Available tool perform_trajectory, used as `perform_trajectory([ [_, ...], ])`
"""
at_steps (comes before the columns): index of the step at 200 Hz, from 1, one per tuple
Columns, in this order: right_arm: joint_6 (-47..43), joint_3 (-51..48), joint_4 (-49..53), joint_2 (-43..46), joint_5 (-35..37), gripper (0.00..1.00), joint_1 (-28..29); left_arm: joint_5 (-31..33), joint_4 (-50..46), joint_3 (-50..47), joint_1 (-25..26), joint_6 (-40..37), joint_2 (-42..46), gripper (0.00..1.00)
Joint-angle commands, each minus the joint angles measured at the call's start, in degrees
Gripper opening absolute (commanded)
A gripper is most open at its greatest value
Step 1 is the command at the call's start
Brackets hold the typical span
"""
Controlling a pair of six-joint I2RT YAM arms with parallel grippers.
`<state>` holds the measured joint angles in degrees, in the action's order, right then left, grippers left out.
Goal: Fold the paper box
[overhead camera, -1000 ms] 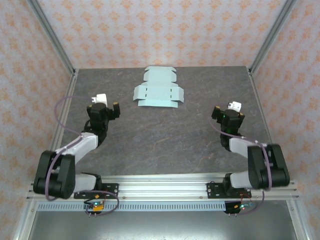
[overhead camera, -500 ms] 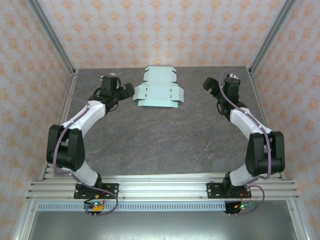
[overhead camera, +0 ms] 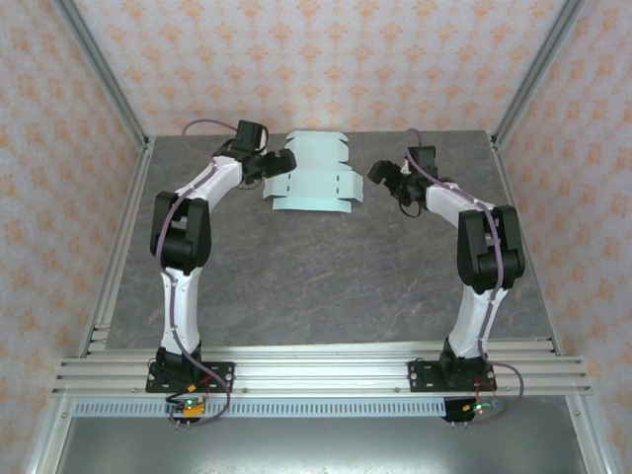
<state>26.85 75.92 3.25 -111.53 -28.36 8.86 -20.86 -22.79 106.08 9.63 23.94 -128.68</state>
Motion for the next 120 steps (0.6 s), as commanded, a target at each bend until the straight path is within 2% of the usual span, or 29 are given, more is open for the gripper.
perform_trajectory([
  [1, 1.73, 2.70, 2.04, -0.61, -0.93, 0.89, 0.72, -3.22, -7.47, 6.71, 0.18, -1.44, -4.39, 0.99],
  [26, 2.05, 1.33, 1.62, 0.81, -0.84, 0.89, 0.66, -3.75, -9.44, 6.66, 1.61, -1.50, -6.46, 0.89],
  [61, 0.82, -2.48, 4.06, 5.43, 0.71, 0.89, 0.63, -5.00, 2.79, -13.14, 7.84, 1.26, 2.67, 0.89],
  [82, 4.17, -7.22, 2.51, 8.86, -0.21, 0.90, -0.01, -8.15, 12.64, -25.75, 12.10, 8.91, 7.88, 0.89],
  [95, 9.19, -10.28, 2.60, 10.97, -0.99, 0.89, -1.17, -8.33, 18.46, -33.32, 15.25, 14.38, 11.61, 0.89],
  [120, 19.81, -17.27, 3.14, 16.41, -1.37, 0.89, -3.81, -7.66, 22.99, -41.59, 20.05, 24.66, 17.54, 0.92],
])
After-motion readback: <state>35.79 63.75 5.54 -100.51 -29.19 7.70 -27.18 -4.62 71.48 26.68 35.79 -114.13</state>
